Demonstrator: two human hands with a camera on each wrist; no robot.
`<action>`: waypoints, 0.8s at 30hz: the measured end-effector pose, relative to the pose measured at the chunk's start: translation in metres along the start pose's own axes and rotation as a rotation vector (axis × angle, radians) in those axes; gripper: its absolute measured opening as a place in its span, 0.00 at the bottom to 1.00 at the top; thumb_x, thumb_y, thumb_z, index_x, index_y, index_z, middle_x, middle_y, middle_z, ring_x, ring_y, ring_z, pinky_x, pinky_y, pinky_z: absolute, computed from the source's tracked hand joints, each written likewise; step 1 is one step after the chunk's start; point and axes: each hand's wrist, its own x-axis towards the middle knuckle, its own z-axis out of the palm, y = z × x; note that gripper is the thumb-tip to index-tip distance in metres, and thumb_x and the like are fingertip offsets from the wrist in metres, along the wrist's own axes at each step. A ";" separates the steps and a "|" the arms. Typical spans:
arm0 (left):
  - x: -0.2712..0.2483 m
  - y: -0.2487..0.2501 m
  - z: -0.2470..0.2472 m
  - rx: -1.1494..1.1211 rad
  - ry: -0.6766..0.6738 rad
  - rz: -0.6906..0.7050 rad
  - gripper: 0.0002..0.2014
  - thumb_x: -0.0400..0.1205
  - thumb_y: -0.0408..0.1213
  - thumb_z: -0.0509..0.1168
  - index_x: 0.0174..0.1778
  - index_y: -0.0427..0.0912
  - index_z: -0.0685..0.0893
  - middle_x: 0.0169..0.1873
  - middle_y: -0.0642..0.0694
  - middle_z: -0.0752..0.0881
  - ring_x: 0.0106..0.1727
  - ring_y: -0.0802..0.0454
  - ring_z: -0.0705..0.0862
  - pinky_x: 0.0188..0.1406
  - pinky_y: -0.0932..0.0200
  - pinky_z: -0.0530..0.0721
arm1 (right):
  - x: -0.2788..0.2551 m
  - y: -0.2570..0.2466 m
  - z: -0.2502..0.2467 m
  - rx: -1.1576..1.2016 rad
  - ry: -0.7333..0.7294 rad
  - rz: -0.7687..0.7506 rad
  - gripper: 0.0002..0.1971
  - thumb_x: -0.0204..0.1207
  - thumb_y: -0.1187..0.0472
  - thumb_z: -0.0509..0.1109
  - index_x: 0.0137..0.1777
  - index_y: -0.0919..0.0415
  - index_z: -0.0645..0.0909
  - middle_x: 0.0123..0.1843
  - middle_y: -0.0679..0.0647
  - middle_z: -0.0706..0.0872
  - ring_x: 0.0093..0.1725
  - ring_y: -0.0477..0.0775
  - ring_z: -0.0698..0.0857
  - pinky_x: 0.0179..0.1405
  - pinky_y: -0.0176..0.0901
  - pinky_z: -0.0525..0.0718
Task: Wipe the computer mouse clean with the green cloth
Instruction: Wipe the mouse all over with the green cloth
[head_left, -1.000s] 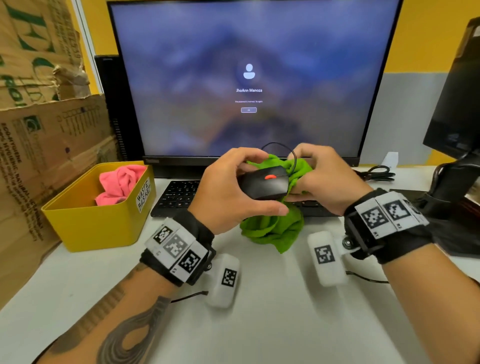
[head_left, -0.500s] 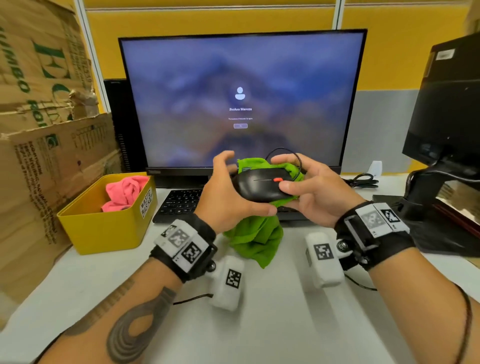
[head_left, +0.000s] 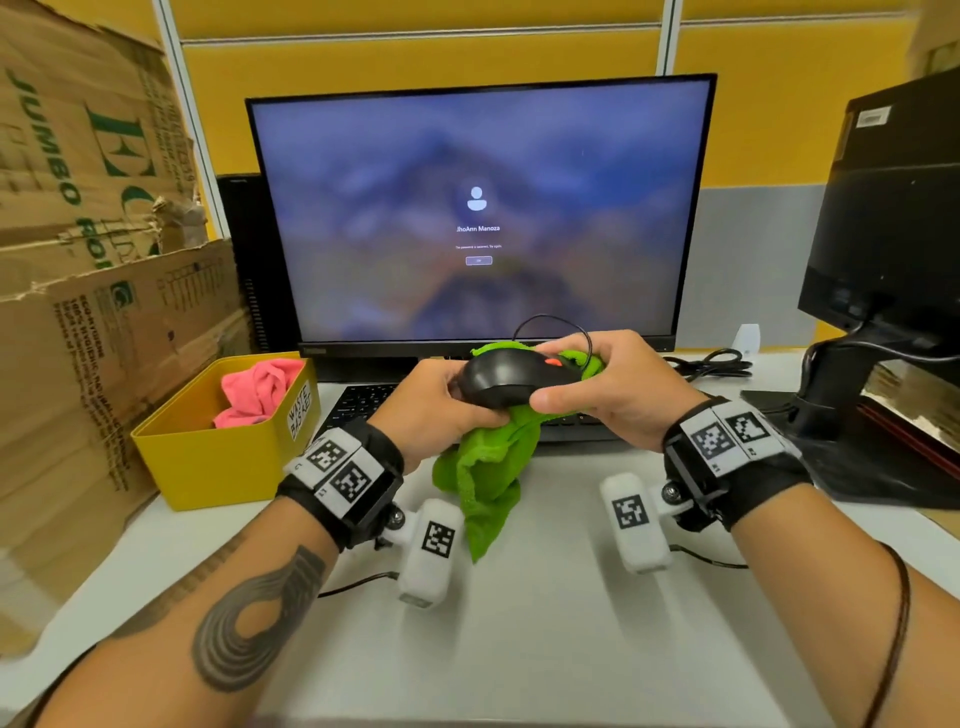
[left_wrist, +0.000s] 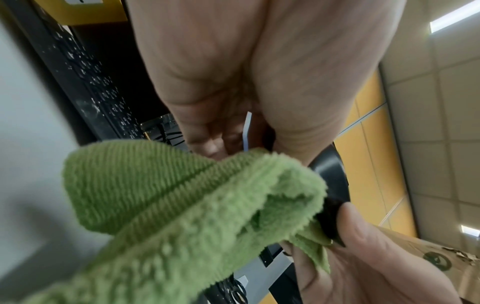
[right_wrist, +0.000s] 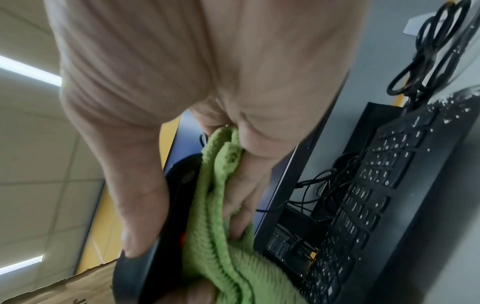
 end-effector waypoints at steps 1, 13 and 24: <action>-0.001 0.001 0.000 0.029 0.006 -0.008 0.16 0.77 0.19 0.76 0.60 0.33 0.91 0.45 0.36 0.94 0.41 0.48 0.91 0.38 0.59 0.90 | -0.001 -0.001 -0.001 -0.014 -0.001 0.011 0.36 0.49 0.74 0.87 0.62 0.77 0.84 0.51 0.58 0.90 0.47 0.59 0.90 0.43 0.48 0.91; 0.007 0.029 0.000 -0.249 0.378 0.127 0.04 0.80 0.33 0.74 0.48 0.45 0.90 0.46 0.39 0.93 0.46 0.46 0.89 0.55 0.47 0.88 | -0.013 -0.008 -0.011 0.017 0.053 0.112 0.11 0.71 0.65 0.81 0.53 0.57 0.91 0.51 0.60 0.93 0.51 0.61 0.93 0.64 0.71 0.86; 0.017 0.037 0.037 -0.306 0.151 0.219 0.19 0.83 0.57 0.69 0.69 0.59 0.88 0.73 0.54 0.86 0.77 0.57 0.82 0.81 0.47 0.76 | -0.012 -0.006 0.016 0.185 0.190 0.136 0.03 0.81 0.65 0.73 0.52 0.60 0.82 0.30 0.55 0.85 0.29 0.51 0.84 0.34 0.53 0.88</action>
